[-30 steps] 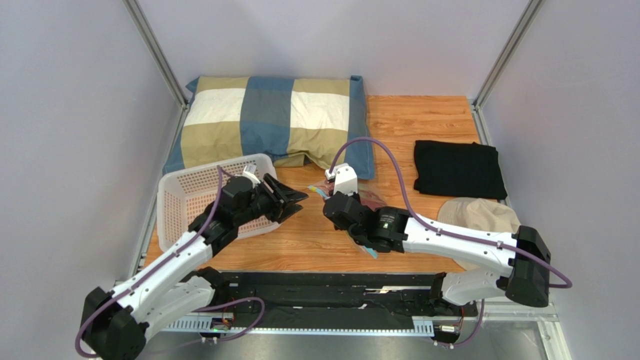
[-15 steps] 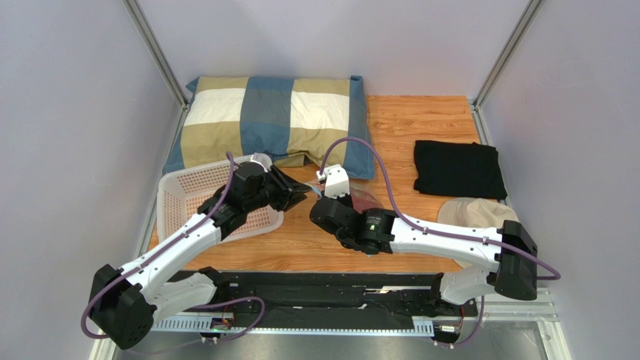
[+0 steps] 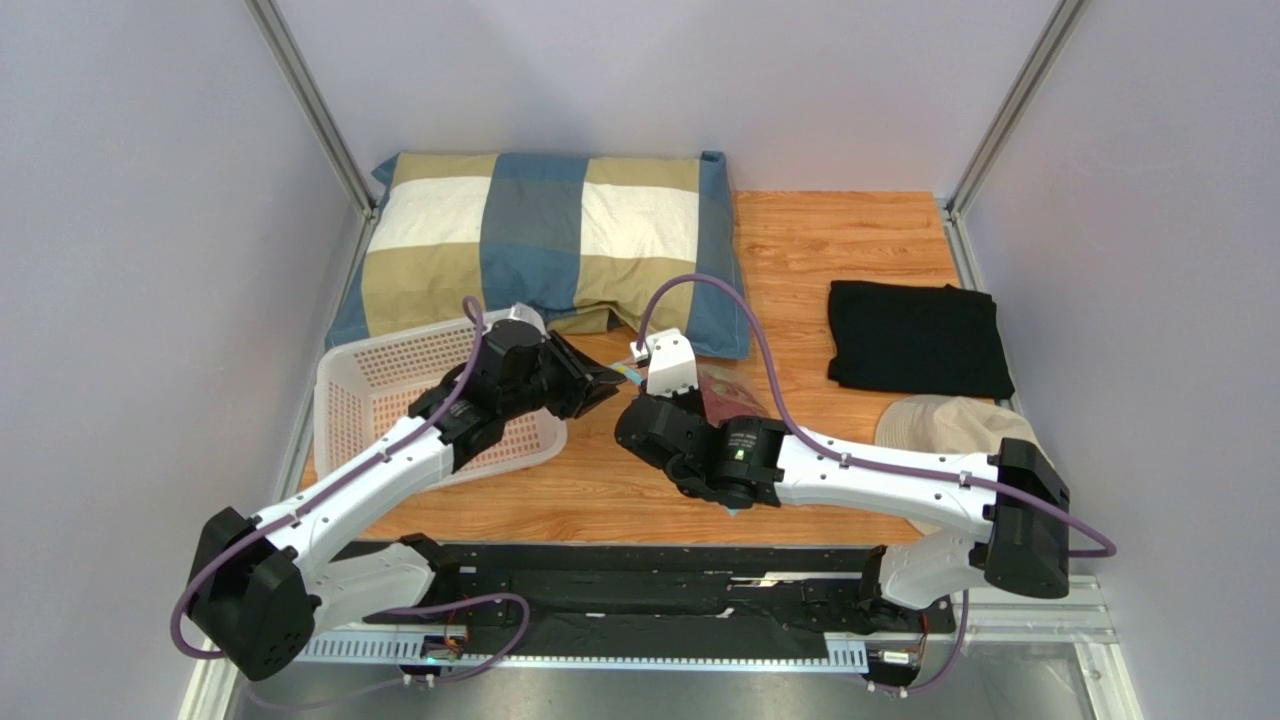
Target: Open the zip-top bag and remove the fake food
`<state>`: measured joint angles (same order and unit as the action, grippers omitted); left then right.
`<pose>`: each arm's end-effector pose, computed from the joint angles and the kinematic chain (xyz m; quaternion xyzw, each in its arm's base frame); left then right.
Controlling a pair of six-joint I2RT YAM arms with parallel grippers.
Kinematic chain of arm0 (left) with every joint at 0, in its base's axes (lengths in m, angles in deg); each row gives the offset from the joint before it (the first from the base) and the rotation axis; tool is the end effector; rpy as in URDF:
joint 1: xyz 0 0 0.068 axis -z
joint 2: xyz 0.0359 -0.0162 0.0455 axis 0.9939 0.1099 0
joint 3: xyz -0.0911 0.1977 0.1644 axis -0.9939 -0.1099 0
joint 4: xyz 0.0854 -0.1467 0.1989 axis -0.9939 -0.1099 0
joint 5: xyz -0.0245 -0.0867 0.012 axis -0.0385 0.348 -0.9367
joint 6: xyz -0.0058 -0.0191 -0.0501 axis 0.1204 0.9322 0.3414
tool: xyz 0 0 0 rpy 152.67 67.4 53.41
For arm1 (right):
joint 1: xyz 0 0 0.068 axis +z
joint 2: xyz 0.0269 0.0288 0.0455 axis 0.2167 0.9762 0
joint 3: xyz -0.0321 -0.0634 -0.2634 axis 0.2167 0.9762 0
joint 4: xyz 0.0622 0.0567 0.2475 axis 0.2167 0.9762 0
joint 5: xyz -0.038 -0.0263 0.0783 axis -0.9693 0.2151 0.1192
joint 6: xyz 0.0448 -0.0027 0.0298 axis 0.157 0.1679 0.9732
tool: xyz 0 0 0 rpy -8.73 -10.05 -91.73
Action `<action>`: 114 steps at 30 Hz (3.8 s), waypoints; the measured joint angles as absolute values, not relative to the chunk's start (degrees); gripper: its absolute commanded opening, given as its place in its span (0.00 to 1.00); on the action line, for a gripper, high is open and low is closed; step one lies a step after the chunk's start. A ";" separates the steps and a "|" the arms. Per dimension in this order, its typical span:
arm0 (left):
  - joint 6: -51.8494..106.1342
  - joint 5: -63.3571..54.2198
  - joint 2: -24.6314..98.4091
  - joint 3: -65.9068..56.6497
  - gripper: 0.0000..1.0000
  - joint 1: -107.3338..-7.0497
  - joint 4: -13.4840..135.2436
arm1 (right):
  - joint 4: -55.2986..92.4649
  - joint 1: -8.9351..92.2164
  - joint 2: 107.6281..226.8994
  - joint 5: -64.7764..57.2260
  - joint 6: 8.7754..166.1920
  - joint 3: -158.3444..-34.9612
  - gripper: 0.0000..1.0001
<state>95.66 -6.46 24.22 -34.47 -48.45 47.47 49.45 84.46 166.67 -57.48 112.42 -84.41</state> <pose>0.1960 -0.1433 0.2614 -0.3077 0.8165 -0.4368 0.2190 0.1153 0.2712 0.2852 -0.1657 0.8560 0.0299 0.4889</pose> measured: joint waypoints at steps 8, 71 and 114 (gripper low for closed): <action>91.85 -8.19 22.41 -33.90 0.45 -48.47 48.97 | 49.47 84.87 166.69 -57.79 112.35 -84.41 0.00; 33.39 34.06 41.25 -0.88 0.00 -48.58 30.55 | 48.84 41.83 156.11 35.74 65.01 -88.74 0.73; 43.22 23.66 32.70 -19.43 0.00 -49.19 48.54 | 27.81 39.93 164.84 40.99 88.31 -82.05 0.00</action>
<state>43.22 23.66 32.70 -19.43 -49.19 48.54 27.81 39.93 164.84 40.99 88.31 -82.05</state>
